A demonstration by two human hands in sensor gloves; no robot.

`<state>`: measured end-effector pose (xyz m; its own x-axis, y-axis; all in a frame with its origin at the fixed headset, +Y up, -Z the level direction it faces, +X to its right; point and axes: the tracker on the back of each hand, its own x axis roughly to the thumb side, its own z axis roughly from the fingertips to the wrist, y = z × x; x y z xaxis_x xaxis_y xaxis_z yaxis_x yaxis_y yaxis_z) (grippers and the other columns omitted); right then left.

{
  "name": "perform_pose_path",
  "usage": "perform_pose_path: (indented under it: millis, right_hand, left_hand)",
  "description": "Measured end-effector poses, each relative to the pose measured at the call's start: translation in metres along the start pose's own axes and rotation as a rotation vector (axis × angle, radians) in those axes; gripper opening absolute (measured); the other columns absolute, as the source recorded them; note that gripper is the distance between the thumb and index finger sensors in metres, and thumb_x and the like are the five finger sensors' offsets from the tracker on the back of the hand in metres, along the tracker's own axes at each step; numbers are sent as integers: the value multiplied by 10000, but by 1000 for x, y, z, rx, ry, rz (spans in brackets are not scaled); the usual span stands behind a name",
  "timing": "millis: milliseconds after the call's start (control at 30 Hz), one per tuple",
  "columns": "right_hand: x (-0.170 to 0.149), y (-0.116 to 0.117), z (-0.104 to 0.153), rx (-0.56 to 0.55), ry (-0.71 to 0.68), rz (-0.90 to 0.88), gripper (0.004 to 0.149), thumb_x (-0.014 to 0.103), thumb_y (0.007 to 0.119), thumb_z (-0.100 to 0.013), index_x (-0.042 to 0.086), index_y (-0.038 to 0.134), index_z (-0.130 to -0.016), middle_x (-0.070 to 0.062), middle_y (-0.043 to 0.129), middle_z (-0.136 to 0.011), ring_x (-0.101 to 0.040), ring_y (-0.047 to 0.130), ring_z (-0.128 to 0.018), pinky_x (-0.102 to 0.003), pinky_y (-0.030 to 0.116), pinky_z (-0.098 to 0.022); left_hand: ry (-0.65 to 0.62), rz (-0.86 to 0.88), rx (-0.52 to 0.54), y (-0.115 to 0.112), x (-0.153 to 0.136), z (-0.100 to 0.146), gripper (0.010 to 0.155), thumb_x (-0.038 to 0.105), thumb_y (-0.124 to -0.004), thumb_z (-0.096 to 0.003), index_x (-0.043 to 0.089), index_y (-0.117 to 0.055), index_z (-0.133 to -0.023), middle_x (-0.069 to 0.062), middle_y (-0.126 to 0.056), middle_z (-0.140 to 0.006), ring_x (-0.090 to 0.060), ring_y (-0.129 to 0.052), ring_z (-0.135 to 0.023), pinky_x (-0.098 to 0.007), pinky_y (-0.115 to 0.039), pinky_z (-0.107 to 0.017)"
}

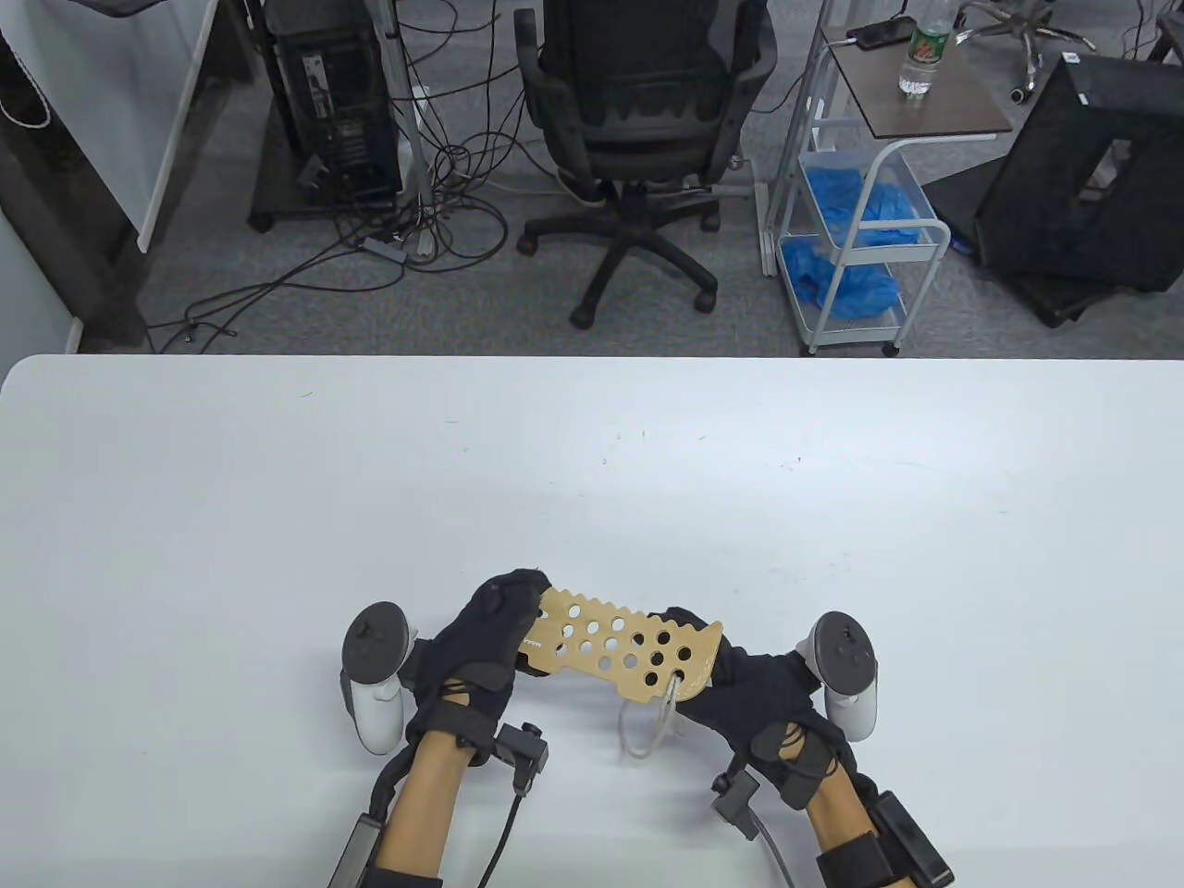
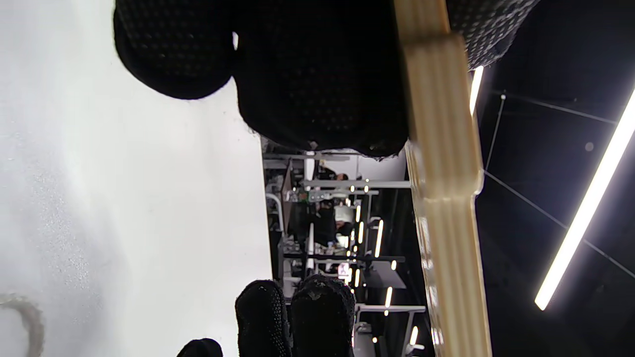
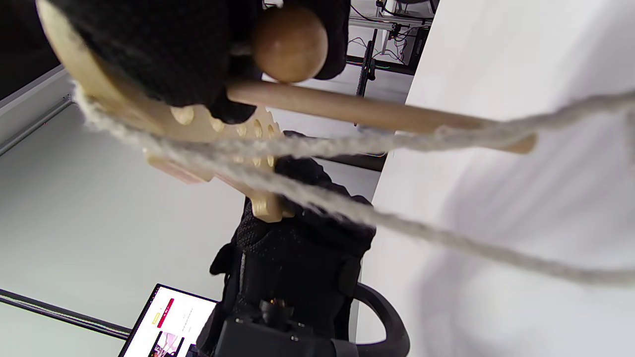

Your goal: Remove rope from all holes on crocodile lacing toy

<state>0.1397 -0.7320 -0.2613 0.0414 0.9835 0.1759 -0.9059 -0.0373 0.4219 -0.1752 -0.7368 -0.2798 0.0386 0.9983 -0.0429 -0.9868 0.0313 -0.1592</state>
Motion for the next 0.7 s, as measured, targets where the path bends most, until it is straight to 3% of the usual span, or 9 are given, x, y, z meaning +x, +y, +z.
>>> perform_pose_path:
  millis: [300,700]
  right_hand:
    - [-7,-9,1,-74,24,-32,374,278,863,-400,161,871,-755,-172,705,-1024,-572,373,-991,-827,262,-605]
    - [-24,-46,10,-317,37,-216,372,291,830,-414,134,850,-750,-167,737,-989,-557,453,-973,-806,351,-611]
  left_hand:
    - [11,31,4,5,-4,-1,493,527,-710,-539,290,-732,-971,76,-1012,-610,-89,-1013,-397,-388,-885,-446]
    - [51,53,80,21,-15,-1,493,529,-695,-547,301,-708,-984,79,-998,-638,-90,-1005,-423,-387,-875,-466]
